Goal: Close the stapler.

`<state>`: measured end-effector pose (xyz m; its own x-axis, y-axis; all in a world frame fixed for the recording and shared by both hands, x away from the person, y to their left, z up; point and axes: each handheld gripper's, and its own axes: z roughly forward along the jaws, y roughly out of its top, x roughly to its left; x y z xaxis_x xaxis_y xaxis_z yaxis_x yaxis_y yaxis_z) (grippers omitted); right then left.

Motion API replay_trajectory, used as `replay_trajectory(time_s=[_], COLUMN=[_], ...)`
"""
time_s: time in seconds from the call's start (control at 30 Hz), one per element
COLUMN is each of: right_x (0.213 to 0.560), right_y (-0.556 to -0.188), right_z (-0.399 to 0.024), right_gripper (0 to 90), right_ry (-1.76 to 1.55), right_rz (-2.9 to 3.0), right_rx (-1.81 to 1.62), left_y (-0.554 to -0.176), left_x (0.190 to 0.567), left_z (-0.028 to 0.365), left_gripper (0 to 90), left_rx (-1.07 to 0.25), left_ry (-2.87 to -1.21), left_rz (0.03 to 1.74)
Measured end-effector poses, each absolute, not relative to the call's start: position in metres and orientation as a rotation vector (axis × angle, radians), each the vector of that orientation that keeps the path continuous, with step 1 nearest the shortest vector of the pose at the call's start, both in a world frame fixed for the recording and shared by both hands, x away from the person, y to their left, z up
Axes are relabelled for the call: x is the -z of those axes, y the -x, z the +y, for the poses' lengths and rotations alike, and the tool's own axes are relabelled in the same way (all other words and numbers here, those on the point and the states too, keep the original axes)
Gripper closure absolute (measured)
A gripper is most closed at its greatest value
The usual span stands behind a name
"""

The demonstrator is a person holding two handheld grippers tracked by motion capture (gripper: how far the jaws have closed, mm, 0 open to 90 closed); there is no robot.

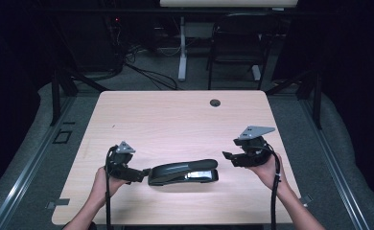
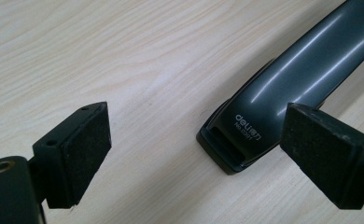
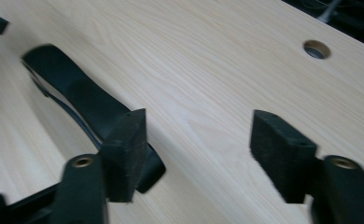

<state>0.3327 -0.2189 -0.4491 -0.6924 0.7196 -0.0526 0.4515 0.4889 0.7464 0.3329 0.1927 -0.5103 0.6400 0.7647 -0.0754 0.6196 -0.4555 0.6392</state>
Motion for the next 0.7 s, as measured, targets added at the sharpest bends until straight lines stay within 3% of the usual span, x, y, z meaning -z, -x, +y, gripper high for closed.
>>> replay_trajectory(time_s=[0.33, 0.7], right_x=[0.465, 0.511], right_y=[-0.330, -0.341], right_z=[-0.255, -0.283], right_gripper=[1.4, 0.0], right_ry=[-1.154, -1.338], right_rz=[2.295, 2.295], right_rx=[-0.985, -0.791], left_y=[-0.334, -0.338], left_x=[0.510, 0.511], left_z=[0.194, 0.198], left_gripper=[9.0, 7.1], left_rx=[-0.306, -0.362], left_ry=[-2.210, -2.180], left_rz=[1.086, 1.144])
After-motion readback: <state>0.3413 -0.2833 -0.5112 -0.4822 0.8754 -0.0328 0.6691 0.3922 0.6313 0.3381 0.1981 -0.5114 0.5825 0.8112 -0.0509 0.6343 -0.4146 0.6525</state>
